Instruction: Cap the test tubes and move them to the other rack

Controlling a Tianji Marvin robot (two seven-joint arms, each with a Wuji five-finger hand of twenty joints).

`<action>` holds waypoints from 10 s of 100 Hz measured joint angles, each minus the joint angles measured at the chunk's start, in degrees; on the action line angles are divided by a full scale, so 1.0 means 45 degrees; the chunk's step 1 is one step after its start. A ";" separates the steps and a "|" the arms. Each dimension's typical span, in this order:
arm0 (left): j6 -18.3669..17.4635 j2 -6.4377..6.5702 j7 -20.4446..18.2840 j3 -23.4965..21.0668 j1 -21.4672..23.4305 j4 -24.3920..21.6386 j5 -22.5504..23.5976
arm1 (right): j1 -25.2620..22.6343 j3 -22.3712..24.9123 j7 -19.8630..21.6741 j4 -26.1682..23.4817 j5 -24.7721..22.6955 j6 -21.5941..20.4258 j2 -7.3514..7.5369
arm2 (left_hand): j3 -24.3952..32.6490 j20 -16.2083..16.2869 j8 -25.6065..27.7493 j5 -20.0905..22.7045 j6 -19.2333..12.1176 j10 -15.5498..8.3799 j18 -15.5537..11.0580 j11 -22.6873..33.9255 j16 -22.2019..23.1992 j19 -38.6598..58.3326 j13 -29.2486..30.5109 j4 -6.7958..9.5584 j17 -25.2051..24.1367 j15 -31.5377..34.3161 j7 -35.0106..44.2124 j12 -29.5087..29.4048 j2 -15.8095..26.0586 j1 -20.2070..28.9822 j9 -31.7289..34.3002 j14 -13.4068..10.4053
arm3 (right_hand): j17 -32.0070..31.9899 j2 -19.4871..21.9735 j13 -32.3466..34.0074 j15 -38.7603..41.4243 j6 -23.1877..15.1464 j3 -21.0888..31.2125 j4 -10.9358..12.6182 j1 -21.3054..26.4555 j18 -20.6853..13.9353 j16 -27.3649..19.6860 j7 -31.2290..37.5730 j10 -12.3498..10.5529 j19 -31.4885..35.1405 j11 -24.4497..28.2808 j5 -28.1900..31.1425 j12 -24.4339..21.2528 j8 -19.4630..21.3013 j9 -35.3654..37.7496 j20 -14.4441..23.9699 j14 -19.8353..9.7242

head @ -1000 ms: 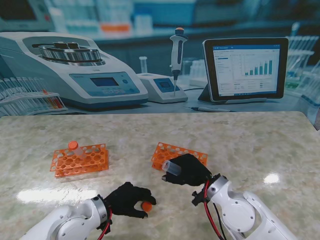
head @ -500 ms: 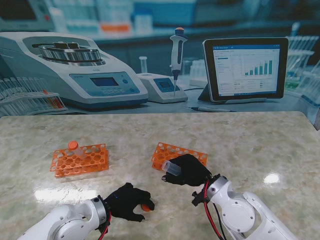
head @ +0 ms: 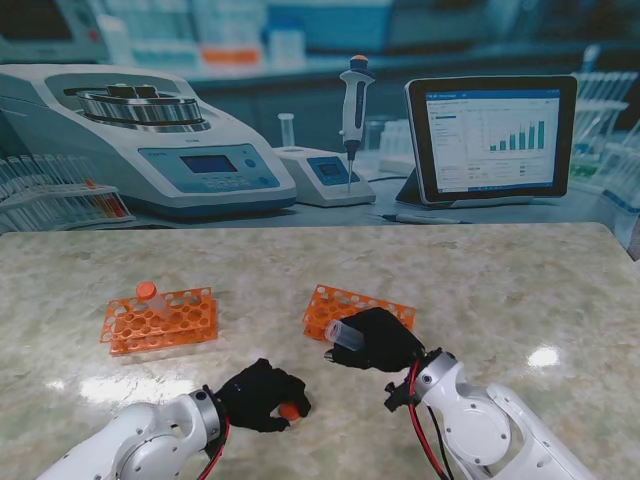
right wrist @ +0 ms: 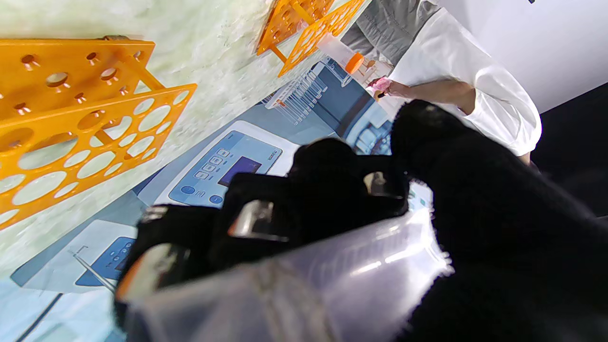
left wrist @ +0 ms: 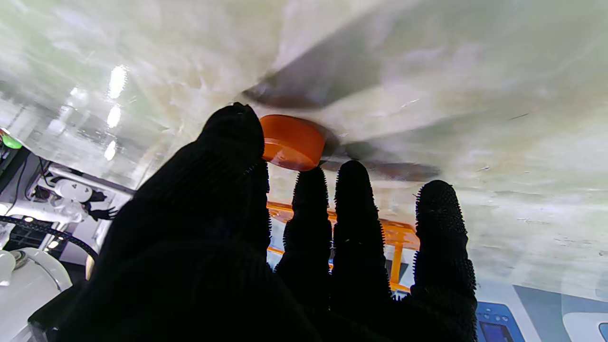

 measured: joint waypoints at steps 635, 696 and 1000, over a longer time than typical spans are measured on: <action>-0.0057 -0.1139 0.2617 -0.0419 -0.1856 0.0529 -0.4352 | 0.0132 0.0128 0.0100 0.0121 0.0329 0.0194 -0.0020 | 0.0706 -0.5841 -0.1926 0.3389 0.1478 0.0500 -0.1957 -0.0768 0.1171 0.1057 0.4916 -0.0740 0.7683 -0.2213 0.1820 0.0949 -0.1000 0.3461 0.2326 0.1620 | -0.0004 0.0044 -0.0001 0.0001 -0.0060 -0.0296 -0.0235 0.0001 0.0010 0.0000 -0.0140 0.0000 0.0000 -0.0188 0.0002 0.0134 0.0175 0.0038 -0.0020 0.0000; -0.0421 -0.1385 0.3227 -0.0505 -0.1741 -0.0159 -0.5033 | 0.0200 0.0142 0.0138 0.0196 0.0390 0.0255 -0.0022 | 0.0800 -0.5841 -0.1926 0.3393 0.1557 0.0528 -0.1903 -0.0723 0.1184 0.1005 0.4916 -0.0740 0.7613 -0.2273 0.1719 0.0948 -0.1002 0.3461 0.2264 0.1673 | -0.0005 0.0045 -0.0002 0.0001 -0.0061 -0.0295 -0.0251 0.0001 0.0011 0.0000 -0.0141 0.0000 0.0000 -0.0190 0.0002 0.0135 0.0176 0.0038 -0.0019 0.0000; -0.1968 -0.1451 0.3228 -0.0571 0.0161 -0.1905 -0.6542 | 0.0415 0.0156 0.0150 0.0456 0.0395 0.0403 -0.0025 | 0.0830 -0.5842 -0.1315 0.3234 0.1592 0.0627 -0.1900 -0.0547 0.1312 0.0872 0.4916 -0.0740 0.7595 -0.2393 0.1835 0.0947 -0.0914 0.3465 0.2119 0.1679 | -0.0005 0.0047 -0.0002 0.0001 -0.0071 -0.0298 -0.0325 0.0001 0.0011 0.0000 -0.0141 0.0000 0.0000 -0.0194 0.0002 0.0138 0.0178 0.0038 -0.0021 0.0000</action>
